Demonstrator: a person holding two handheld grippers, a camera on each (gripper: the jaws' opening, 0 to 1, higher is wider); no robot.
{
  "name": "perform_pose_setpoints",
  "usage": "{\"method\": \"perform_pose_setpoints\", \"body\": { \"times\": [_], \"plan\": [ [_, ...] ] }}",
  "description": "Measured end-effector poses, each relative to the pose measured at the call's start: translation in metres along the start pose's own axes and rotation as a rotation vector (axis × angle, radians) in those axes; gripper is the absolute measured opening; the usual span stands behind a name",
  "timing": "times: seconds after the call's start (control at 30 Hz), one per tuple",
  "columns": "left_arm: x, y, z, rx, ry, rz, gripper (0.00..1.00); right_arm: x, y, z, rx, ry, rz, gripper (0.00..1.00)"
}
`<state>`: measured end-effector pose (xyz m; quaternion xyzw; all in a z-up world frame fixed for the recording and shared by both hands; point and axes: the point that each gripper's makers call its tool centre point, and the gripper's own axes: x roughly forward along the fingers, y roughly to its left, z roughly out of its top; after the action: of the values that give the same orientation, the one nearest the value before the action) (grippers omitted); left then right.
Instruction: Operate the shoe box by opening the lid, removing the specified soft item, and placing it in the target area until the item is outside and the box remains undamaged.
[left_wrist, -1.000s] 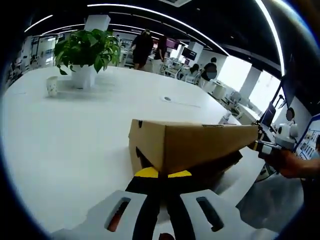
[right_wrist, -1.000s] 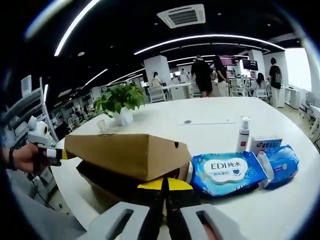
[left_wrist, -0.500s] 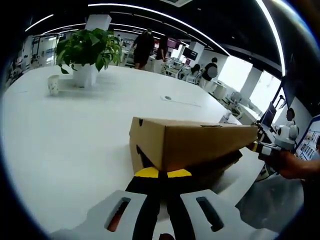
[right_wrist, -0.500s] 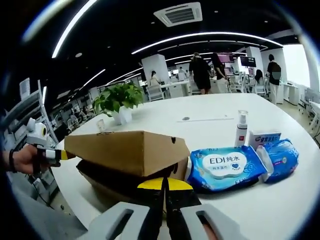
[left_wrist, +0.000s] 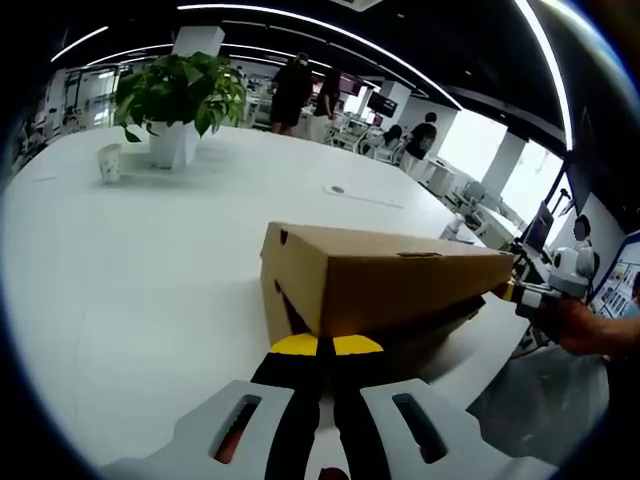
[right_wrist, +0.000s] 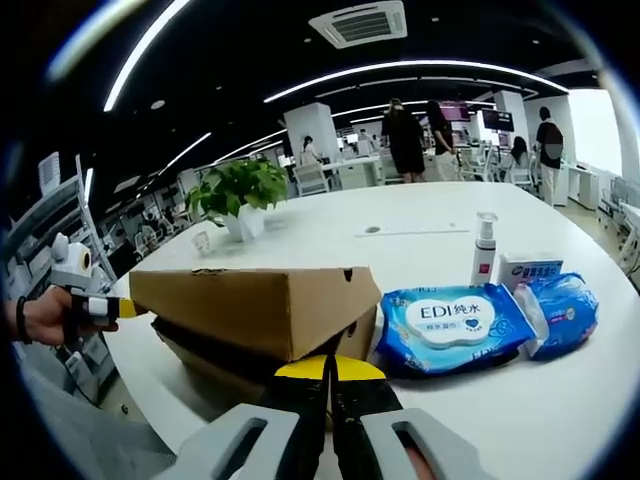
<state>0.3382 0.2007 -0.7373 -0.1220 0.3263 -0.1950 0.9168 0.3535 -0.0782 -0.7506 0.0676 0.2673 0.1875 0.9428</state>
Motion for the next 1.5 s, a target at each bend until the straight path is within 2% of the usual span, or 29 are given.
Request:
{"method": "perform_pose_setpoints", "body": {
  "times": [0.3, 1.3, 1.5],
  "plan": [
    [0.001, -0.003, -0.012, -0.015, 0.016, -0.005, 0.00, 0.000, 0.002, -0.016, 0.015, 0.030, 0.002, 0.00],
    [-0.003, 0.001, -0.029, -0.028, 0.042, 0.012, 0.00, -0.005, -0.010, -0.027, 0.017, 0.056, -0.017, 0.00],
    [-0.007, 0.007, -0.025, -0.038, 0.027, 0.024, 0.00, -0.010, -0.014, -0.026, 0.031, 0.053, -0.024, 0.00]
  ]
}}
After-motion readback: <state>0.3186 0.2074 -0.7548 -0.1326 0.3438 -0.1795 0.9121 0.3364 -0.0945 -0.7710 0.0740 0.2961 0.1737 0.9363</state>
